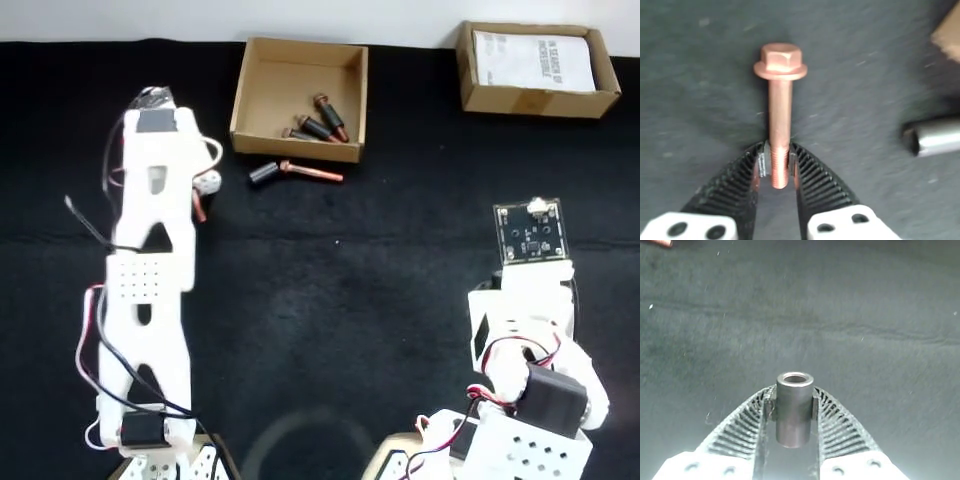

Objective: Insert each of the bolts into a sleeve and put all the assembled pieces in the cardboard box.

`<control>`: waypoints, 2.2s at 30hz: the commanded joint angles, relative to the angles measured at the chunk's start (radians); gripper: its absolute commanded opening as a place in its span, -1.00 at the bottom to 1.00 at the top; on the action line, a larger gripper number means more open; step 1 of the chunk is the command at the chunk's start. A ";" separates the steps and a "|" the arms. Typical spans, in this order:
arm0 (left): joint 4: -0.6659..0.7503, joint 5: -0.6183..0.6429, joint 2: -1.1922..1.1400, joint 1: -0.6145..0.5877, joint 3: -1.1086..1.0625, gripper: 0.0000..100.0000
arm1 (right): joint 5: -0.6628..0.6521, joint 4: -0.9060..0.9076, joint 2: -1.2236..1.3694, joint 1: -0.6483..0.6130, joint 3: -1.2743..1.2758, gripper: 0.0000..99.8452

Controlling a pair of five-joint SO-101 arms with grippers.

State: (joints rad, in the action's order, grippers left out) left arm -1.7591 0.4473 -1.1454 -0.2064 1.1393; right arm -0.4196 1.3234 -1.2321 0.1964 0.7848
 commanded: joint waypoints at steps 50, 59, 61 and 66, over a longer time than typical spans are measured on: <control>0.285 -0.313 0.599 0.056 -0.888 -0.47 | -0.051 -0.171 -0.015 -0.036 0.073 -0.99; 0.443 -0.315 0.599 0.082 -1.006 -0.47 | -0.048 -0.174 -0.013 -0.036 0.071 -0.99; 0.479 -0.338 0.593 0.082 -1.029 -0.47 | -0.048 -0.176 -0.013 -0.036 0.076 -0.99; 0.480 -0.382 0.519 0.082 -1.006 -0.63 | -0.046 -0.180 -0.013 -0.035 0.076 -0.99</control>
State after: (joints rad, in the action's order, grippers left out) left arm -1.2958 0.0806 -0.5915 -0.1481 0.1143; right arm -0.4626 1.1653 -1.2321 0.1672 0.8661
